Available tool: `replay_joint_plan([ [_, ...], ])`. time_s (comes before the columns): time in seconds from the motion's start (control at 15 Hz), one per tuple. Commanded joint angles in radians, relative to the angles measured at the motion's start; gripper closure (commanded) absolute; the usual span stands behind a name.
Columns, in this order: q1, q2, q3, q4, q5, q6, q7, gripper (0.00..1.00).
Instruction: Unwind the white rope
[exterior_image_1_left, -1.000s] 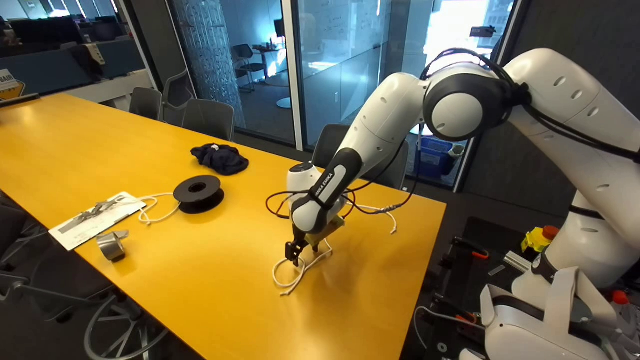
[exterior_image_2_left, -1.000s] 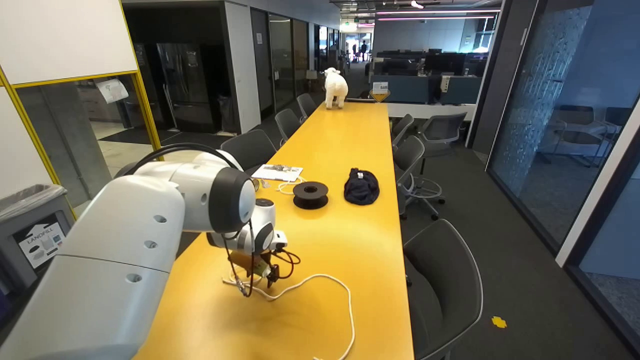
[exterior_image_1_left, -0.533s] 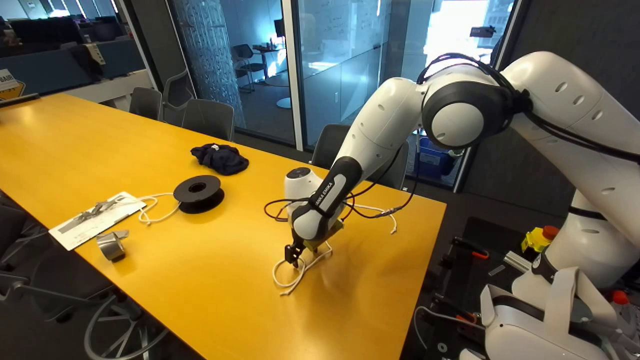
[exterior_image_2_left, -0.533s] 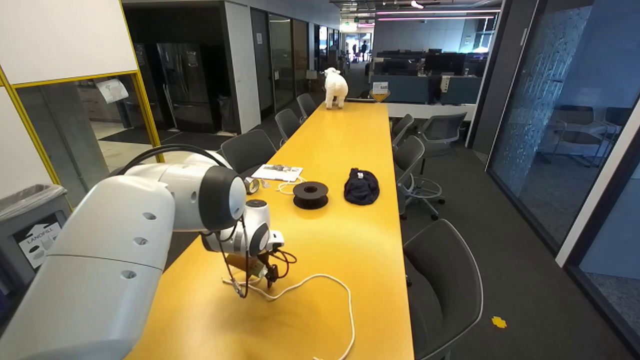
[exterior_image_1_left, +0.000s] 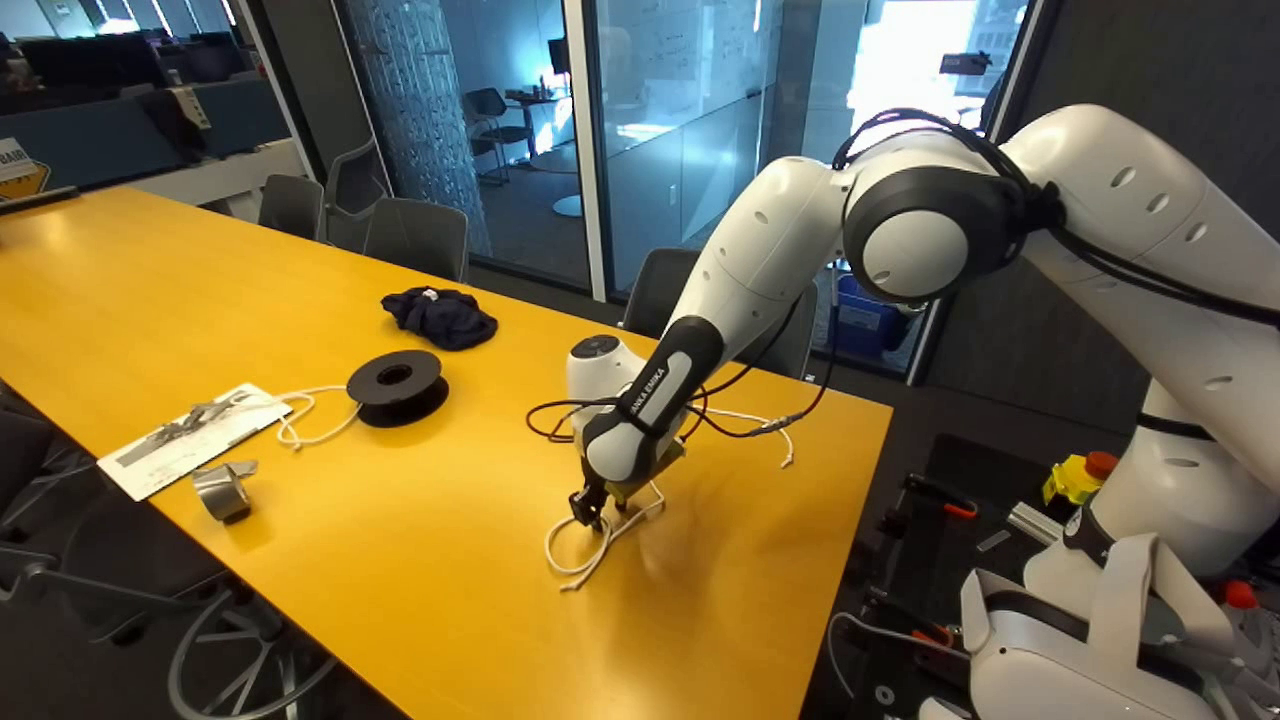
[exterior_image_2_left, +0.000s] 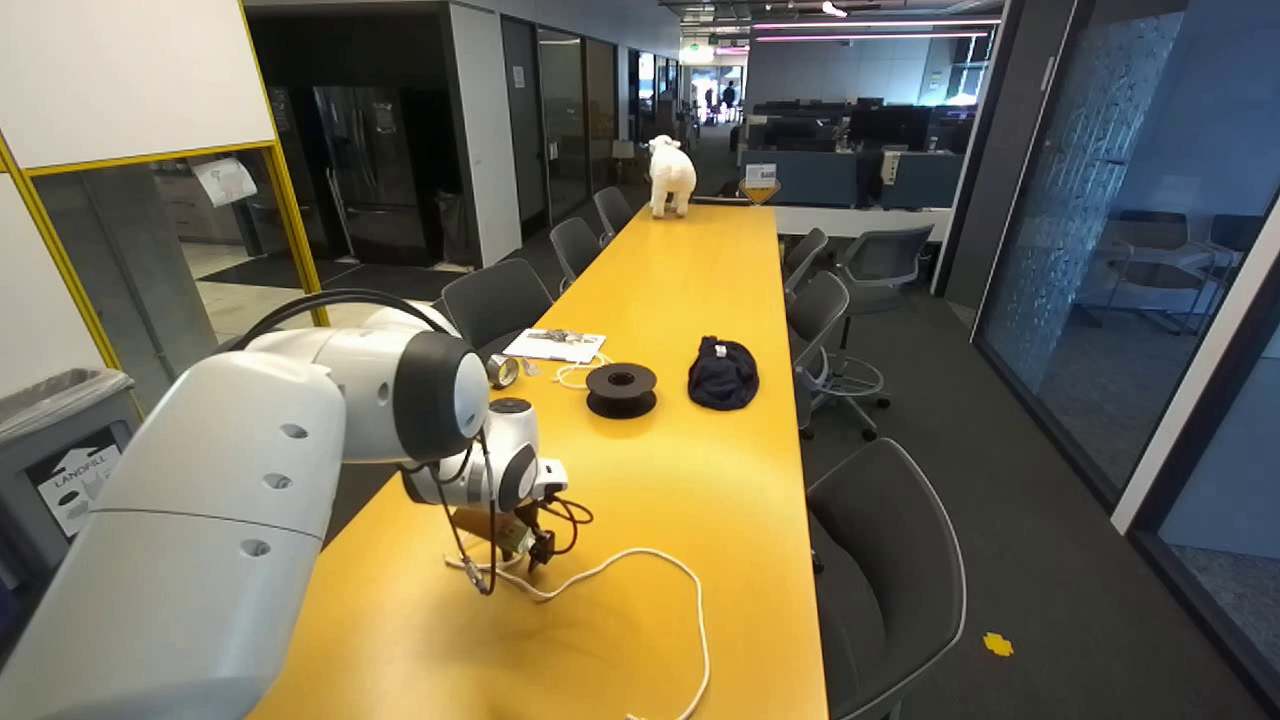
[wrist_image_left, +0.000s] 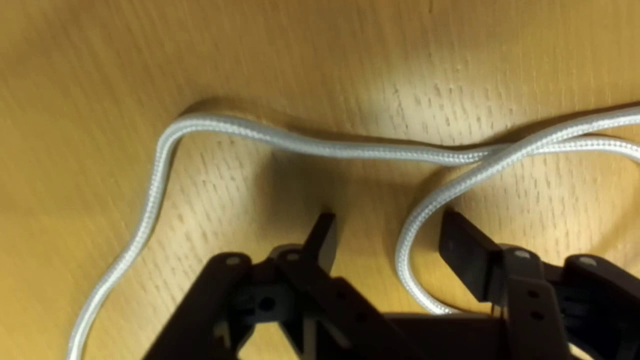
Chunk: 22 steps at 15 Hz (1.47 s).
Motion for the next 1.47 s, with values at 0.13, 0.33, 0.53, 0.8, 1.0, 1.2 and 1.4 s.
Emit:
replay_joint_plan([
  [0.13, 0.027, 0.009, -0.025, 0.017, -0.039, 0.003, 0.026, 0.88],
  [0.33, 0.032, 0.011, -0.037, 0.025, -0.052, -0.005, 0.03, 1.0],
  [0.53, 0.046, 0.014, -0.066, 0.037, -0.083, -0.016, 0.037, 0.96],
  [0.8, 0.056, 0.011, -0.099, 0.062, -0.142, -0.066, 0.022, 0.96],
  [1.0, 0.03, 0.01, -0.076, 0.092, -0.176, -0.144, -0.024, 0.96],
  [1.2, 0.012, 0.012, -0.041, 0.133, -0.198, -0.252, -0.089, 0.96],
  [1.4, -0.007, 0.013, 0.003, 0.176, -0.208, -0.357, -0.177, 0.96],
])
